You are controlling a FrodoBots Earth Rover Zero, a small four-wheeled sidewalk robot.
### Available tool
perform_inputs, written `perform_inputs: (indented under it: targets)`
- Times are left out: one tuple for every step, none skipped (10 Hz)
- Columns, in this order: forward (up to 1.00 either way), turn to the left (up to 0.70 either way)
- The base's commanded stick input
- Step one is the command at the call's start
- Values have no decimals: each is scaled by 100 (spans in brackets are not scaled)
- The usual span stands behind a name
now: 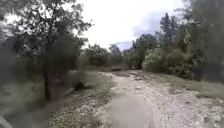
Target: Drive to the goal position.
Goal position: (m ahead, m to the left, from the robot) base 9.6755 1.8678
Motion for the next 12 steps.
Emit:
perform_inputs:
  targets:
    - [85,0]
    - [85,0]
    - [85,0]
    - [85,0]
    - [85,0]
    - [85,0]
    - [85,0]
    - [85,0]
    - [85,0]
    - [85,0]
    - [85,0]
    - [85,0]
